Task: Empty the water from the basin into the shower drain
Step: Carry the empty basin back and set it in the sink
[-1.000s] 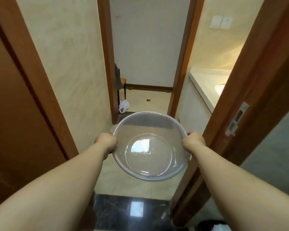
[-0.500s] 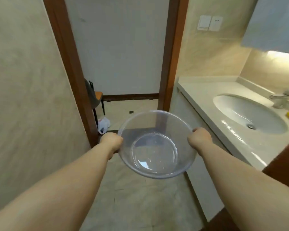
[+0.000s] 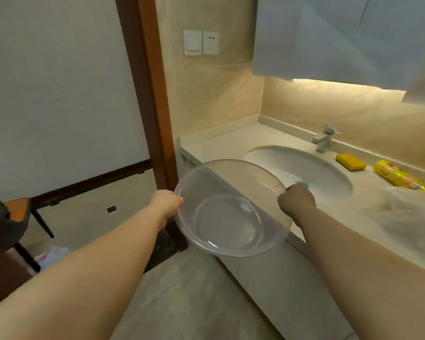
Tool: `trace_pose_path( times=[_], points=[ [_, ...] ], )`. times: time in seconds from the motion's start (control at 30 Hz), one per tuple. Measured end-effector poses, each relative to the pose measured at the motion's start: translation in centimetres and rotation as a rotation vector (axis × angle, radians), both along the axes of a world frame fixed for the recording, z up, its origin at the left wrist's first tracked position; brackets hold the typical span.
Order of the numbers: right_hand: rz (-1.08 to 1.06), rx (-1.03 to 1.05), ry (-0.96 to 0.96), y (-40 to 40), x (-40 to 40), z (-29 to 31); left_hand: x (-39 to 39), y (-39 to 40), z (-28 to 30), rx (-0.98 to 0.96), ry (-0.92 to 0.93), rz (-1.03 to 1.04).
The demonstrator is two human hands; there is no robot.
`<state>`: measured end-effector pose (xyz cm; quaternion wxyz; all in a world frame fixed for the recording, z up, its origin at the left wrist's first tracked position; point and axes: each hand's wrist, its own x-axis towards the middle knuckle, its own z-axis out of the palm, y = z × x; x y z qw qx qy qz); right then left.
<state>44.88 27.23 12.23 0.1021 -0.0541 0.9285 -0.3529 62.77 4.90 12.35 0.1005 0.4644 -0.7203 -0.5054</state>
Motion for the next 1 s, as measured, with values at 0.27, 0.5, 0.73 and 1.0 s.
trace_pose_path(
  times=[0.27,0.5,0.73,1.0],
  points=[
    [-0.183,0.018,0.027,-2.9,-13.6,2.4,-17.9,-5.6,2.7,-0.013,0.104,-0.124],
    [-0.375,0.048,-0.027,-1.5,-21.6,1.2,-31.9,-6.7,0.9,0.11,0.109,-0.346],
    [-0.694,0.024,-0.118,-0.3,-29.9,-2.3,-49.1,-6.5,-2.9,0.162,0.053,-0.623],
    [-0.928,0.018,-0.312,1.5,-34.0,-8.0,-59.2,-3.7,-9.5,0.203,-0.153,-0.808]
  ],
)
